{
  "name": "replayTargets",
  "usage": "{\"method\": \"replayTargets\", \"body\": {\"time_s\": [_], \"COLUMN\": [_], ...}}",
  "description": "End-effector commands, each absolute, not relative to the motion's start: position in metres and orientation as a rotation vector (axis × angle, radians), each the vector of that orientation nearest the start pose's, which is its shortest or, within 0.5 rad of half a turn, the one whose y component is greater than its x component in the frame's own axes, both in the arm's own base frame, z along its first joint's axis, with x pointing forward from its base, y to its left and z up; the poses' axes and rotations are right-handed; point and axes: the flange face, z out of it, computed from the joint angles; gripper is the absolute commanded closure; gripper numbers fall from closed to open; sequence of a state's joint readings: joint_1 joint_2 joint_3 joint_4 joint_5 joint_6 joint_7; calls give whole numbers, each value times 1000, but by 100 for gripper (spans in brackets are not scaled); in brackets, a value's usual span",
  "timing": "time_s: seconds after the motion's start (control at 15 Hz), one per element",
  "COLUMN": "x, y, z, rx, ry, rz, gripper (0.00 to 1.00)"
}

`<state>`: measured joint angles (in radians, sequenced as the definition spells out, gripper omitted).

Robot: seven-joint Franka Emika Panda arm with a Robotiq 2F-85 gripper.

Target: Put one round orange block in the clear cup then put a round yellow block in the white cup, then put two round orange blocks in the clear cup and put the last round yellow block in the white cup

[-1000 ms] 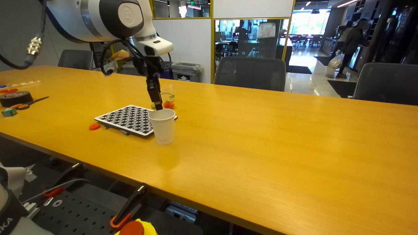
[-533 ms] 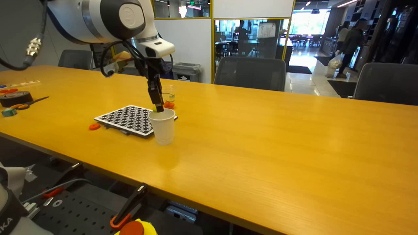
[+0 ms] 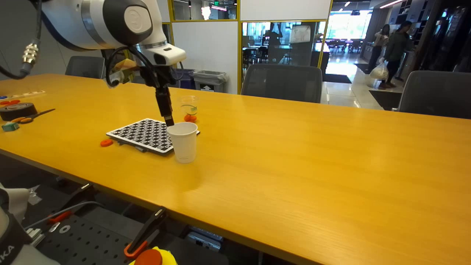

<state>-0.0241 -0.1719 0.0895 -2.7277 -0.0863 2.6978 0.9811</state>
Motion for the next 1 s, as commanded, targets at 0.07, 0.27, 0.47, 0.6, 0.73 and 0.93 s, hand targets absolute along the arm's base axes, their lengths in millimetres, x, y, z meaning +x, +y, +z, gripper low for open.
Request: {"method": "replayTargets", "body": {"time_s": [0.07, 0.27, 0.47, 0.6, 0.73, 0.93], "x": [388, 382, 382, 382, 386, 396], "y": [88, 131, 164, 179, 193, 213], "z": [293, 285, 270, 257, 244, 224], "rx": [-2940, -2992, -3017, -3024, -3039, -3051], "ry": [941, 751, 591, 491, 401, 270], "rz": [-203, -165, -122, -91, -49, -7], "gripper": [0, 0, 0, 0, 0, 0]}}
